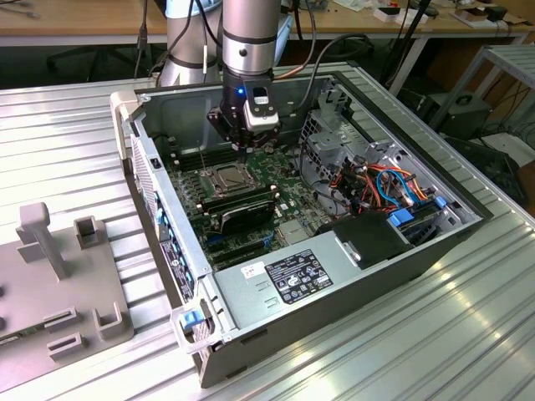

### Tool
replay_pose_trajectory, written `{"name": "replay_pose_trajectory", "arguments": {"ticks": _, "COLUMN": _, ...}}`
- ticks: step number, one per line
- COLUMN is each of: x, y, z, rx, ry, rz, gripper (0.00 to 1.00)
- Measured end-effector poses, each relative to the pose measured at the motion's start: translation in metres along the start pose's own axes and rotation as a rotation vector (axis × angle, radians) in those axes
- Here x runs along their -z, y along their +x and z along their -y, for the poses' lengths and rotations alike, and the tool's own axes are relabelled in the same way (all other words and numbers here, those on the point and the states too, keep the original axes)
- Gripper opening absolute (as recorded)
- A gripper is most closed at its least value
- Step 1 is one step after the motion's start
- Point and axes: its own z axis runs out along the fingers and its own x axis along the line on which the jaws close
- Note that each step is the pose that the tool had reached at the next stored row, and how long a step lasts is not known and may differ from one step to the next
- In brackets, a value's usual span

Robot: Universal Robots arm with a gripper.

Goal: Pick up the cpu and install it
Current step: 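Install the first cpu locking lever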

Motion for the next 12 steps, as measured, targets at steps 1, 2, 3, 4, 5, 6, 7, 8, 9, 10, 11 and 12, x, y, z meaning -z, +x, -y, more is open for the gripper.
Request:
{"name": "replay_pose_trajectory", "arguments": {"ticks": 1, "x": 0.0, "y": 0.0, "z": 0.0, "rx": 0.015, "ry": -0.0017, "rz": 0.0008, "gripper": 0.11}}
{"name": "replay_pose_trajectory", "arguments": {"ticks": 2, "x": 0.0, "y": 0.0, "z": 0.0, "rx": 0.029, "ry": -0.0034, "rz": 0.0014, "gripper": 0.11}}
{"name": "replay_pose_trajectory", "arguments": {"ticks": 3, "x": 0.0, "y": 0.0, "z": 0.0, "rx": 0.038, "ry": -0.0044, "rz": 0.0018, "gripper": 0.11}}
{"name": "replay_pose_trajectory", "arguments": {"ticks": 4, "x": 0.0, "y": 0.0, "z": 0.0, "rx": 0.042, "ry": -0.005, "rz": 0.002, "gripper": 0.11}}
{"name": "replay_pose_trajectory", "arguments": {"ticks": 5, "x": 0.0, "y": 0.0, "z": 0.0, "rx": 0.042, "ry": -0.005, "rz": 0.002, "gripper": 0.11}}
{"name": "replay_pose_trajectory", "arguments": {"ticks": 6, "x": 0.0, "y": 0.0, "z": 0.0001, "rx": 0.043, "ry": -0.005, "rz": 0.002, "gripper": 0.11}}
{"name": "replay_pose_trajectory", "arguments": {"ticks": 7, "x": 0.0, "y": 0.0, "z": 0.0001, "rx": 0.043, "ry": -0.0049, "rz": 0.0021, "gripper": 0.11}}
{"name": "replay_pose_trajectory", "arguments": {"ticks": 8, "x": 0.0, "y": 0.0, "z": 0.0001, "rx": 0.043, "ry": -0.0049, "rz": 0.0021, "gripper": 0.11}}
{"name": "replay_pose_trajectory", "arguments": {"ticks": 9, "x": 0.0, "y": 0.0, "z": 0.0001, "rx": 0.054, "ry": -0.0062, "rz": 0.0026, "gripper": 0.11}}
{"name": "replay_pose_trajectory", "arguments": {"ticks": 10, "x": 0.0, "y": 0.0, "z": 0.0001, "rx": 0.066, "ry": -0.0076, "rz": 0.0032, "gripper": 0.11}}
{"name": "replay_pose_trajectory", "arguments": {"ticks": 11, "x": 0.0, "y": 0.0, "z": 0.0001, "rx": 0.082, "ry": -0.0095, "rz": 0.0039, "gripper": 0.11}}
{"name": "replay_pose_trajectory", "arguments": {"ticks": 12, "x": -0.0001, "y": 0.0, "z": 0.0001, "rx": 0.113, "ry": -0.0132, "rz": 0.0054, "gripper": 0.11}}
